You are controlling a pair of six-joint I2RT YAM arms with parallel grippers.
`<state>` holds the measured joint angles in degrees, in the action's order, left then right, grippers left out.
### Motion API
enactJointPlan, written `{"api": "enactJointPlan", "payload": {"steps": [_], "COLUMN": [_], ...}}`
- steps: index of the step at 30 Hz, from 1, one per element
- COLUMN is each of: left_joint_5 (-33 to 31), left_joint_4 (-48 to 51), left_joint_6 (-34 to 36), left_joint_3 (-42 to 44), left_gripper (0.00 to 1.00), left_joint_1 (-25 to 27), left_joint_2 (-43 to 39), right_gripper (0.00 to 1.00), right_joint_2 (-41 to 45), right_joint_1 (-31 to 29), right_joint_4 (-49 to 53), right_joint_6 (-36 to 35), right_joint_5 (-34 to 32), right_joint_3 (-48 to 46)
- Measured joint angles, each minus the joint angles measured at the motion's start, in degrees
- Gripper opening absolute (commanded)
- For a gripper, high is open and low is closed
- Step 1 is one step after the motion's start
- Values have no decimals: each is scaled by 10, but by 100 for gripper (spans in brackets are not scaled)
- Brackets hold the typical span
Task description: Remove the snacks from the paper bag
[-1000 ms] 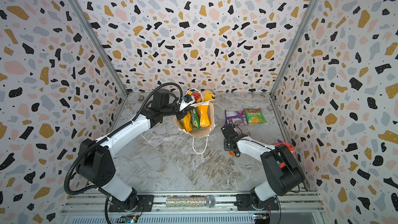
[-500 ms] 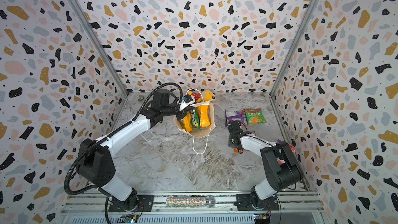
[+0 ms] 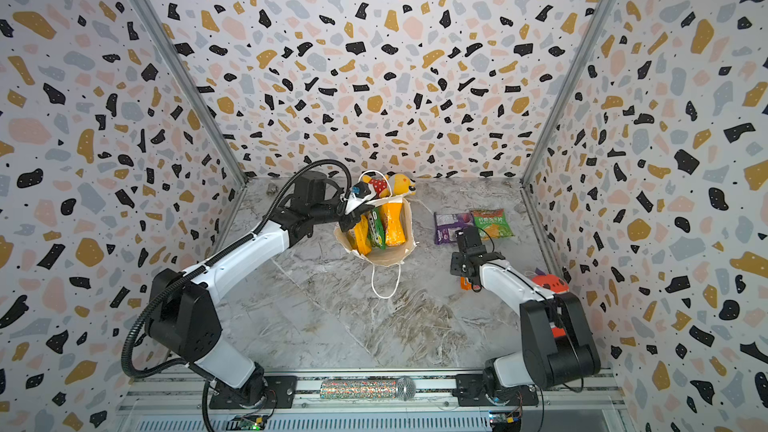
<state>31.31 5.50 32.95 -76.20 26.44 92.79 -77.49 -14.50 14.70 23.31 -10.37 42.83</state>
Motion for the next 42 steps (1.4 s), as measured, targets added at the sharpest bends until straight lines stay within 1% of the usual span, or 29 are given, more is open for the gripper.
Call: {"api": "enactJointPlan", "payload": {"steps": [1,5,8,10,17,26,32,37,39,40,41,42], "left_joint_5": [0,1,2,2,4,6,7,7,7,7,7,7], "left_joint_4": [0,-1,-3,-5,-7,-7,-7,-7,-7,-7,-7,-7], "left_joint_6": [0,0,0,-1,-6,-7,-8,-8,-8,-8,-8,-8], "left_joint_3": [0,1,3,4,5,5,5,5,5,5,5,5], "left_gripper": [0,0,0,0,0,0,0,0,0,0,0,0], "left_joint_1": [0,0,0,0,0,0,0,0,0,0,0,0], "left_joint_2": [0,0,0,0,0,0,0,0,0,0,0,0], "right_gripper": [68,70,70,69,62,56,56,57,53,49,37,24], "right_joint_2": [17,55,51,43,0,-38,-53,-23,5,19,28,30], "right_joint_1": [2,30,65,78,82,97,103,97,84,73,58,43], "right_joint_4": [-1,-5,-3,-3,-28,-73,-78,-79,-79,-78,-75,-72], "right_joint_6": [2,13,24,27,28,49,51,51,45,41,37,35], "right_joint_5": [3,9,19,21,18,-25,-67,-55,-47,-42,-36,-29], "right_joint_3": [-3,-31,-61,-72,-75,-63,-40,-40,-40,-39,-35,-29]}}
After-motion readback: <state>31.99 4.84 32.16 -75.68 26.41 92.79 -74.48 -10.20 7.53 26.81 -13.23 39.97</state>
